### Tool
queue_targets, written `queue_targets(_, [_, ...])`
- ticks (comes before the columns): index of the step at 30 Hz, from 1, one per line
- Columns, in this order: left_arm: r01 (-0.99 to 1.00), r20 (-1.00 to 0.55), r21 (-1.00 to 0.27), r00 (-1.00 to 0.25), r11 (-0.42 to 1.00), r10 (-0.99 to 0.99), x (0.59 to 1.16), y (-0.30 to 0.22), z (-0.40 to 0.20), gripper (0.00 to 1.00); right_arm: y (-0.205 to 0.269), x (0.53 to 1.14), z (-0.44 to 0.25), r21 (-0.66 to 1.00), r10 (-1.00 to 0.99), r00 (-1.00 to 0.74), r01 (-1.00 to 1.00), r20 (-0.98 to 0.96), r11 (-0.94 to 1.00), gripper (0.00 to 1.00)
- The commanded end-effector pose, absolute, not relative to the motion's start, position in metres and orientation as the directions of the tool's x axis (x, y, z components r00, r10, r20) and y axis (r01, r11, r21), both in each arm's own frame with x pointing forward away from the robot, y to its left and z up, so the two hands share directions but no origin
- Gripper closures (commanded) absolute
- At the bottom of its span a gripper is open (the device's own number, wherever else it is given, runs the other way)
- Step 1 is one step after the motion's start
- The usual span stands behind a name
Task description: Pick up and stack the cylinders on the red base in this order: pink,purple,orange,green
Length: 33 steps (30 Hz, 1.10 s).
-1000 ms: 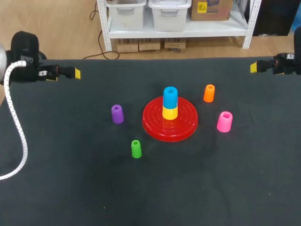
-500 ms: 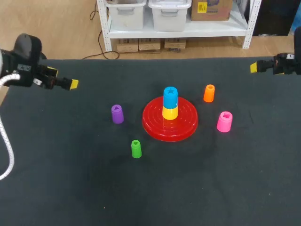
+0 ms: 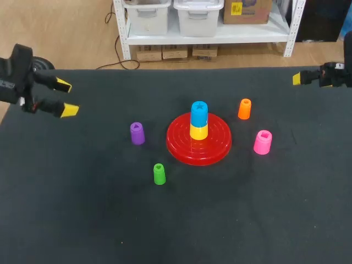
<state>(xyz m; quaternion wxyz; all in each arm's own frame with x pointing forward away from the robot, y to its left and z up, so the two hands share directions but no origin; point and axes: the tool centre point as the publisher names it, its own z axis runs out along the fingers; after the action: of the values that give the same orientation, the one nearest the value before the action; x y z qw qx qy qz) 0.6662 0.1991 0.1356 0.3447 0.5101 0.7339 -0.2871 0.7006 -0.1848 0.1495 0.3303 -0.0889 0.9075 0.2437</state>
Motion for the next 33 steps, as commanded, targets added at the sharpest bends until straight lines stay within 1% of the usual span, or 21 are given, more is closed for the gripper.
queue_targets(1, [0.980,-0.779,0.081,-0.052,0.182,0.625,0.661,0.199,0.134,0.00,-0.185,0.701,0.150,0.384,0.000,-0.766,-0.322,-0.643,0.865,0.00])
queue_targets(5, [0.982,-0.767,0.102,-0.025,0.160,0.641,0.654,0.194,0.126,0.00,-0.185,0.701,0.150,0.384,0.000,-0.766,-0.322,-0.643,0.865,0.00])
queue_targets(13, [0.975,-0.781,0.049,-0.097,0.216,0.617,0.654,0.191,0.118,0.00,-0.185,0.701,0.150,0.384,0.000,-0.766,-0.322,-0.643,0.865,0.00])
queue_targets(24, [0.993,-0.778,0.051,-0.029,0.109,0.628,0.648,0.190,0.111,0.00,-0.185,0.701,0.150,0.384,0.000,-0.766,-0.322,-0.643,0.865,0.00])
queue_targets(28, [0.993,-0.776,0.053,-0.025,0.104,0.631,0.649,0.191,0.112,0.00,-0.185,0.701,0.150,0.384,0.000,-0.766,-0.322,-0.643,0.865,0.00])
queue_targets(30, [0.990,-0.796,0.042,-0.047,0.133,0.603,0.650,0.190,0.114,0.00,-0.185,0.701,0.150,0.384,0.000,-0.766,-0.322,-0.643,0.865,0.00])
queue_targets(33, [0.990,-0.796,0.042,-0.047,0.133,0.603,0.650,0.190,0.114,0.00,-0.185,0.701,0.150,0.384,0.000,-0.766,-0.322,-0.643,0.865,0.00])
